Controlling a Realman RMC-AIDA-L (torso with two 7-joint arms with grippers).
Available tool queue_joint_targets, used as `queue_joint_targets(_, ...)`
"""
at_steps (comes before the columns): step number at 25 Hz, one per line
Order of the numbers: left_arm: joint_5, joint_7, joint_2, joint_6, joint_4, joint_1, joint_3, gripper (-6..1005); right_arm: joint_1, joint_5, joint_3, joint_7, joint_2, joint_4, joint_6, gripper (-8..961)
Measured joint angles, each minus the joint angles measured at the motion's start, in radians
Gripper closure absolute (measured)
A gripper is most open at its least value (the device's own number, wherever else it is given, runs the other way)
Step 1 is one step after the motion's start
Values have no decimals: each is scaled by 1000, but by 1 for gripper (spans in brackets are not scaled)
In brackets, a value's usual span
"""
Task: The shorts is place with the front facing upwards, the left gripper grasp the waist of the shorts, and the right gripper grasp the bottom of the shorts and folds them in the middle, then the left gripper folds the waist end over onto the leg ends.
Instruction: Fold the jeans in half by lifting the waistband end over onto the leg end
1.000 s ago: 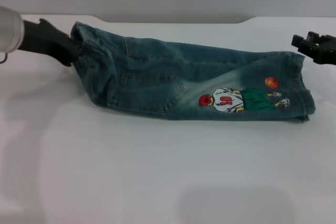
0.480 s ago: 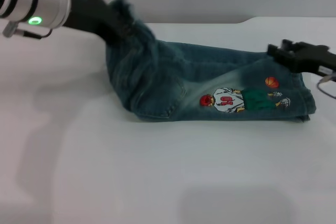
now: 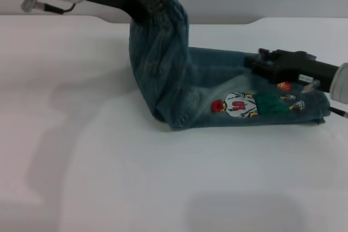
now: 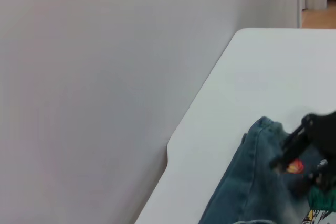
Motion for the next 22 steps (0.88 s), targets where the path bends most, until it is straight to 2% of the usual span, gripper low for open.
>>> queue_joint_targets(9, 2, -19, 0, 0, 36, -28, 17, 972, 8, 110, -169, -2, 1, 8, -14, 485)
queue_joint_targets(22, 23, -27, 3, 0, 98, -57, 6, 972, 7, 114, -238, 8, 3, 40, -25, 485)
